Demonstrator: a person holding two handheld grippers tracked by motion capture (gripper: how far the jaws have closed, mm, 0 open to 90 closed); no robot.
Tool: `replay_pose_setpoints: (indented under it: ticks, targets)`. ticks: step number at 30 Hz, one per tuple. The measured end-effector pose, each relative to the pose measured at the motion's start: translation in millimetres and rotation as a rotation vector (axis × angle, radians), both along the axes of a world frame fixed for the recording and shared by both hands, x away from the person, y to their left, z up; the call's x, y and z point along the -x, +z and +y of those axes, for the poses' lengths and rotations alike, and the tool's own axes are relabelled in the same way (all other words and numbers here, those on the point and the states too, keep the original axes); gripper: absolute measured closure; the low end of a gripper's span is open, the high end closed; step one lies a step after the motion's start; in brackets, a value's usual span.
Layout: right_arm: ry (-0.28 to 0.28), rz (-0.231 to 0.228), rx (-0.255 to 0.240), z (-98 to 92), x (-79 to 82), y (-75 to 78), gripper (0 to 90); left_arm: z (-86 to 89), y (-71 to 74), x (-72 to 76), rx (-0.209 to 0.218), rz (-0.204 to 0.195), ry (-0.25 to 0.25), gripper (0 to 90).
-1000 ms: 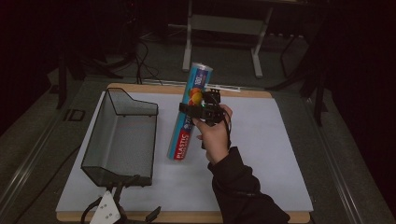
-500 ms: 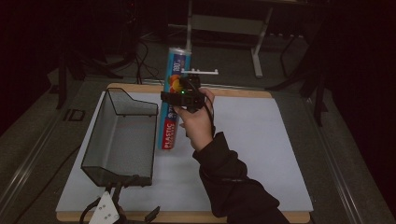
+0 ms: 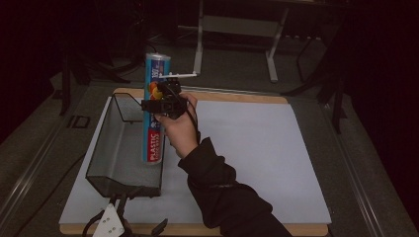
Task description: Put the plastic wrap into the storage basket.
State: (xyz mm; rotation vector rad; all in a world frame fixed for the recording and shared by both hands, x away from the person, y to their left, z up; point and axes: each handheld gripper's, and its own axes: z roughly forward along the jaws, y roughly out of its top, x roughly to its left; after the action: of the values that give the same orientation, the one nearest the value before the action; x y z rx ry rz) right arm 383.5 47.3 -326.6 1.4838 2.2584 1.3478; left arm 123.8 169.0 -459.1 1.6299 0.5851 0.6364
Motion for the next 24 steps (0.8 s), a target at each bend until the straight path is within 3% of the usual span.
replay_pose_setpoints:
  ticks: [10, 16, 24]
  targets:
    - [0.058, 0.116, 0.022, 14.6, 0.5, -27.5, 32.1, 1.7, 0.1, 0.8, 0.007, 0.000, 0.001, 2.7]
    - [0.082, 0.139, 0.074, 18.8, 6.6, -40.1, 32.1, 1.4, 0.2, 0.9, 0.004, -0.002, 0.000, 2.7]
    - [0.091, 0.216, 0.106, 24.2, 8.3, -60.4, 32.1, 1.6, 0.3, 1.0, 0.006, -0.002, 0.000, 2.7]
